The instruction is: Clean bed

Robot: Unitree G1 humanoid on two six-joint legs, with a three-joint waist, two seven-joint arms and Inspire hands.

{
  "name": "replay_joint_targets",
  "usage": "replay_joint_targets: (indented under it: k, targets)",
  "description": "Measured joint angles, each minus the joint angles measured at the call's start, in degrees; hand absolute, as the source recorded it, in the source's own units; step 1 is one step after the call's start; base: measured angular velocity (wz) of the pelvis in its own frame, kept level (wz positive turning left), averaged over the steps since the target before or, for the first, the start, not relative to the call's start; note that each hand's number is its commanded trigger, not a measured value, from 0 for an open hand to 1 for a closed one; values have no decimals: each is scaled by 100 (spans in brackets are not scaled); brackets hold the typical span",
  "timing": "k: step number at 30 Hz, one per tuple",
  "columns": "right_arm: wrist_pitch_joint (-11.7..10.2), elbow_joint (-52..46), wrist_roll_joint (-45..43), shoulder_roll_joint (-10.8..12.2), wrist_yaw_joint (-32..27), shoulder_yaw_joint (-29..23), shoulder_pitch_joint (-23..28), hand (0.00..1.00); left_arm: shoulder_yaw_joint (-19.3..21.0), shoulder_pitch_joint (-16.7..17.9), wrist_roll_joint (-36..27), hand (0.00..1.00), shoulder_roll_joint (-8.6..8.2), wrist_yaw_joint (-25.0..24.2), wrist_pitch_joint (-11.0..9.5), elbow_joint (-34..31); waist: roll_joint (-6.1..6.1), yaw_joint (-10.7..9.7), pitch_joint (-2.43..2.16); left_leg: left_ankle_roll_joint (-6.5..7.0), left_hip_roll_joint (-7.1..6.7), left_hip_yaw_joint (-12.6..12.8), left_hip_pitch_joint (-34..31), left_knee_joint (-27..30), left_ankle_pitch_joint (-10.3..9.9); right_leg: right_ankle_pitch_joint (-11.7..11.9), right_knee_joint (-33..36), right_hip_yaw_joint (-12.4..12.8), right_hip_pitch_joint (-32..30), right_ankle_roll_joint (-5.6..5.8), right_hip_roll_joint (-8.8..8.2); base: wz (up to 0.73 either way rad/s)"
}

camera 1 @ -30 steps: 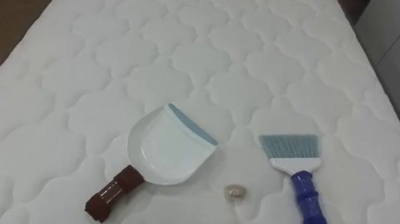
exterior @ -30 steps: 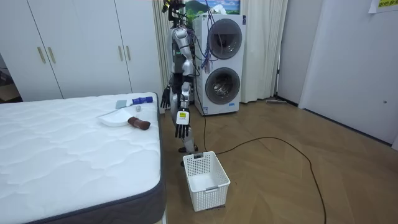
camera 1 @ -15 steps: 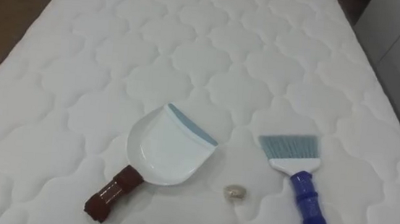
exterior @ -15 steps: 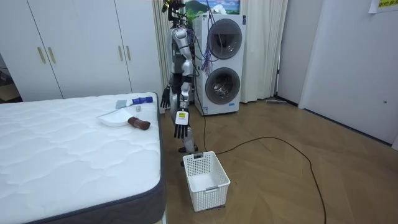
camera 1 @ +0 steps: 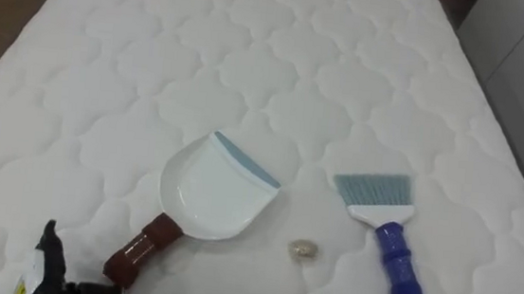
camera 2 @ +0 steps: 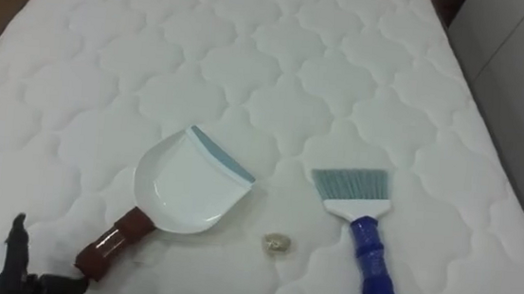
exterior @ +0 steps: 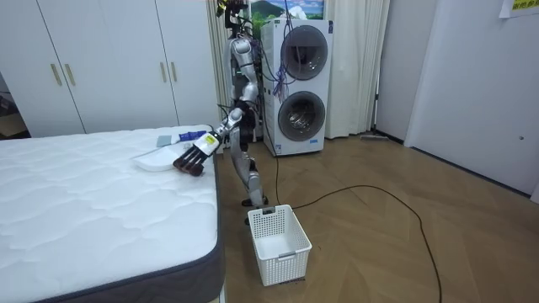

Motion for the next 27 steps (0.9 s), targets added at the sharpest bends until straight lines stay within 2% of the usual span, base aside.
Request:
replay_joint_targets:
  k: [3, 9, 16, 23, 27]
  targets:
    - [-47, 4, 2, 12, 0, 0, 7, 0, -100, -22, -8, 0, 31, 50, -42, -194, 18, -24, -4, 0, -7, 5, -9, -8, 0, 0, -52, 18, 38, 0, -3, 0]
    - [-41, 9, 5, 17, 0, 5, -7, 0, -206, -63, -19, 0, 70, 140, -54, -239, 2, -162, 6, -4, 8, 5, -45, -4, 2, 0, -58, -9, 13, 0, 11, 1]
    - [-36, -6, 49, 21, 0, 2, -23, 0, -363, -202, -17, 0, 121, 168, -115, -242, -6, -226, 3, -5, 12, 71, -124, -8, 2, 3, -44, 4, -93, -2, 15, -6]
    - [-26, -72, 112, 22, -19, 18, -33, 0, -774, -239, -52, 0, 227, 150, -115, 68, 2, -330, -1, -5, 9, 124, -185, -5, 2, 3, -43, 66, -187, -2, 8, -3]
    - [-35, -40, 296, 8, -80, 61, -38, 0, -942, -419, -113, 0, 262, 93, -112, 525, 45, -361, 23, -5, 10, 126, -238, 1, 2, 3, -46, 56, -237, -2, 5, 0]
